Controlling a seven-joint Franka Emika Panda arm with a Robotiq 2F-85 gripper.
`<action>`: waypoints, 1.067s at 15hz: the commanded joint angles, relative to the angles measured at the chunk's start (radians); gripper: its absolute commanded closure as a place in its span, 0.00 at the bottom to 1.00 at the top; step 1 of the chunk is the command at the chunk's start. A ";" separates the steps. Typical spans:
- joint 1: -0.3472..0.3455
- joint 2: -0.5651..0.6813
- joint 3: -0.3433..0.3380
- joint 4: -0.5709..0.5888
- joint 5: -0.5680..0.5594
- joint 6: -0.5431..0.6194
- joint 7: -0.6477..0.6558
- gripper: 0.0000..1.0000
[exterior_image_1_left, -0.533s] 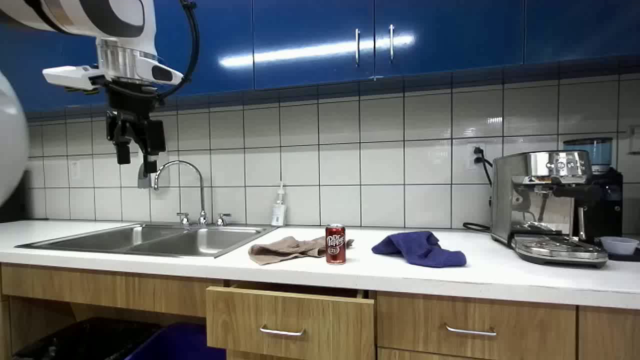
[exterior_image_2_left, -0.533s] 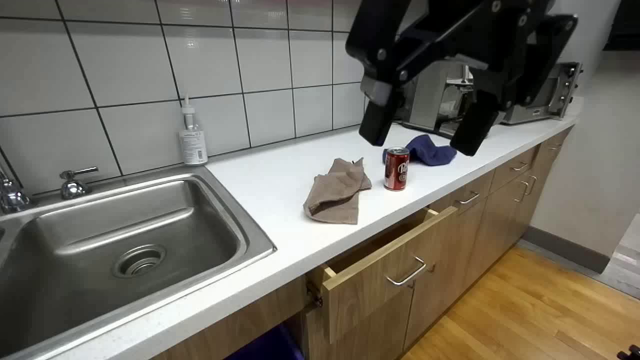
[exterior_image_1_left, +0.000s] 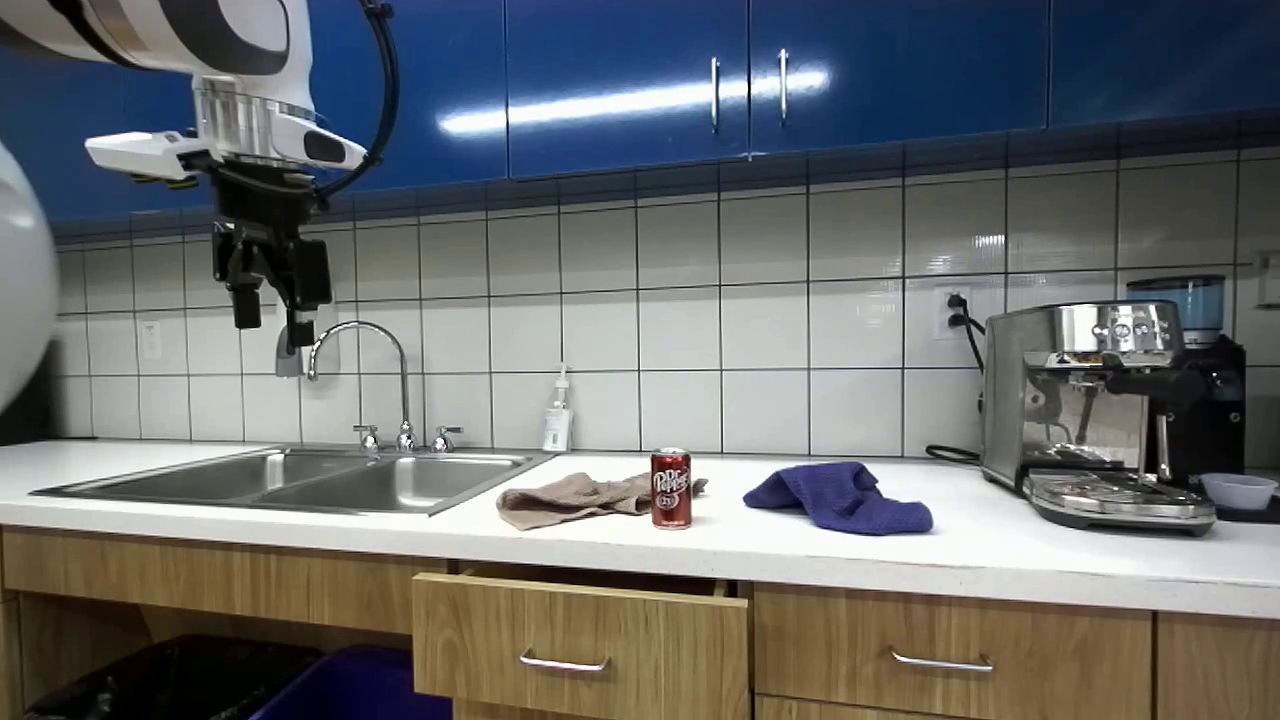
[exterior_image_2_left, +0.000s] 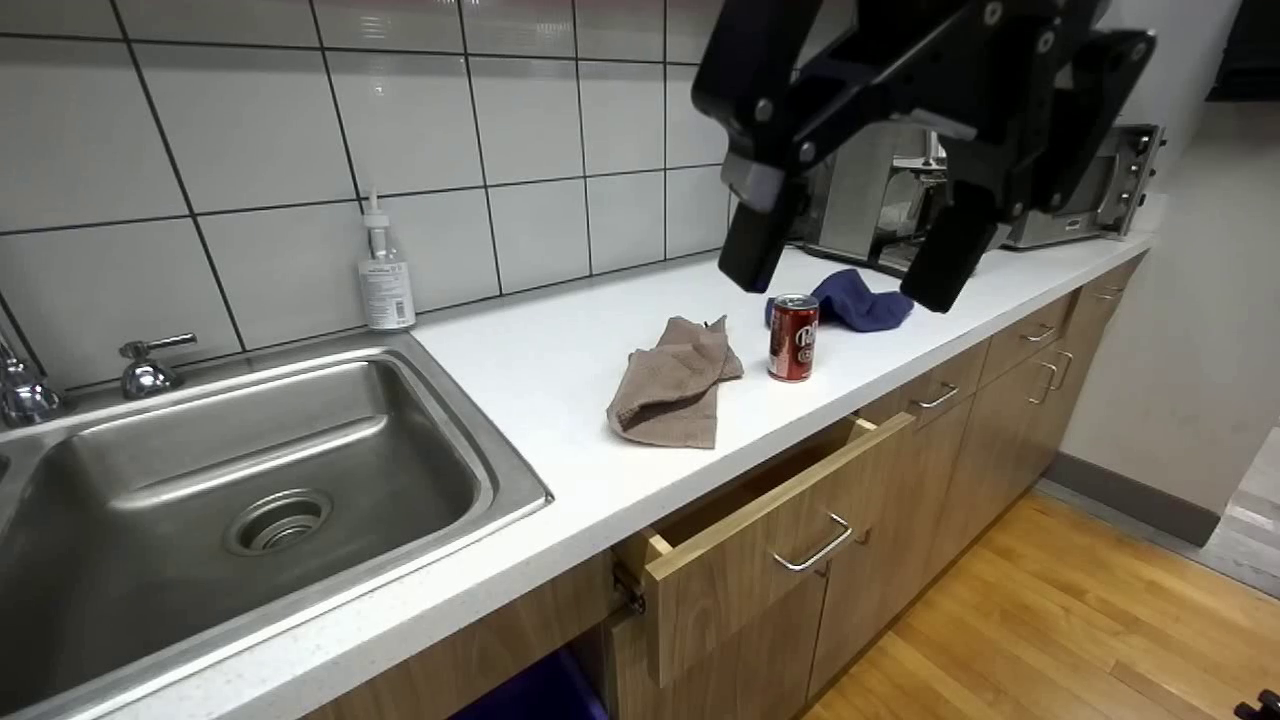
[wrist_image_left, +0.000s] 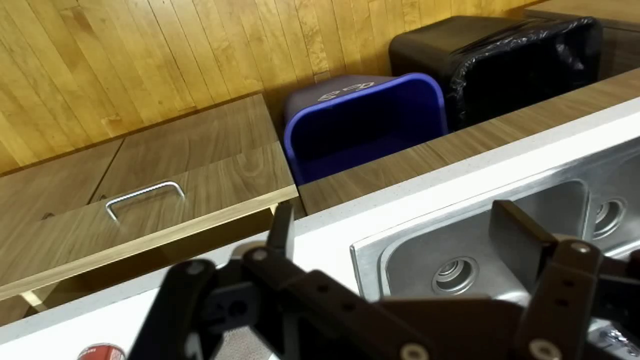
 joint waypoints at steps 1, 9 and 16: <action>0.007 0.001 -0.006 0.002 -0.005 -0.002 0.003 0.00; 0.002 0.002 -0.011 0.000 -0.001 0.000 0.009 0.00; -0.066 -0.002 -0.043 -0.045 0.006 0.058 0.120 0.00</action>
